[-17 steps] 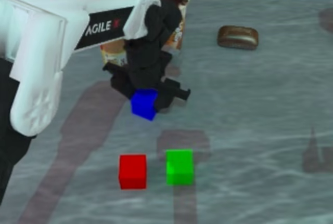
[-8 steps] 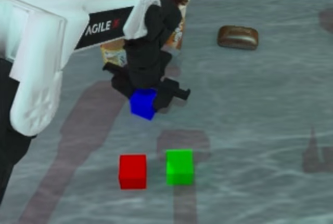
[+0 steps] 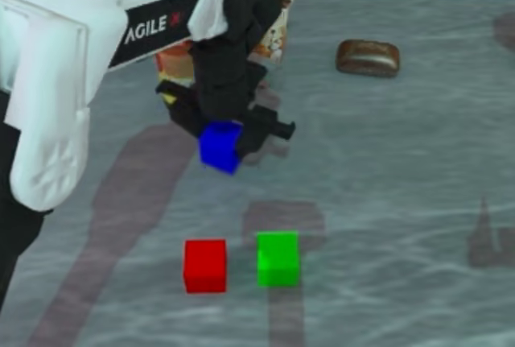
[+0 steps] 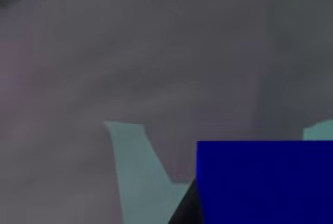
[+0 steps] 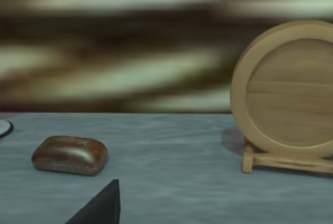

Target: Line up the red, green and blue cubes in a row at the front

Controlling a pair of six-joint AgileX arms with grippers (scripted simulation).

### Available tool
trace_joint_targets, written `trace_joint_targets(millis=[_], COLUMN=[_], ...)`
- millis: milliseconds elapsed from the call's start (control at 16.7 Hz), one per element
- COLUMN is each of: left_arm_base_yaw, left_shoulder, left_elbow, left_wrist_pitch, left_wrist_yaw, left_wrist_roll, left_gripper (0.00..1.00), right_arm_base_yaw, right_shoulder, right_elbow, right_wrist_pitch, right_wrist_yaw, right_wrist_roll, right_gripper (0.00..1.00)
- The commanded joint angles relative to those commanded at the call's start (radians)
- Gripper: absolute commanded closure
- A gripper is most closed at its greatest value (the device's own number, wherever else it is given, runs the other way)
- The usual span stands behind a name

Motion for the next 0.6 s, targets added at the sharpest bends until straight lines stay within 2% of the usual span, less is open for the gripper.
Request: trace_joint_targets(millis=[240, 600], left_arm_base_yaw=[0.013, 0.0], left_shoulder=[-0.032, -0.031], left_elbow=[0.088, 0.095], left_wrist_pitch=[-0.121, -0.128], left_wrist_yaw=[-0.001, -0.002], left_wrist_roll=[-0.003, -0.016], left_gripper=[1.0, 1.0], right_arm_base_yaw=[0.0, 0.0], right_shoulder=[0.0, 0.0], right_elbow=[0.0, 0.0], right_wrist_pitch=[0.0, 0.0], right_wrist_yaw=[0.0, 0.0], right_wrist_roll=[0.0, 0.0], right_gripper=[0.0, 0.0])
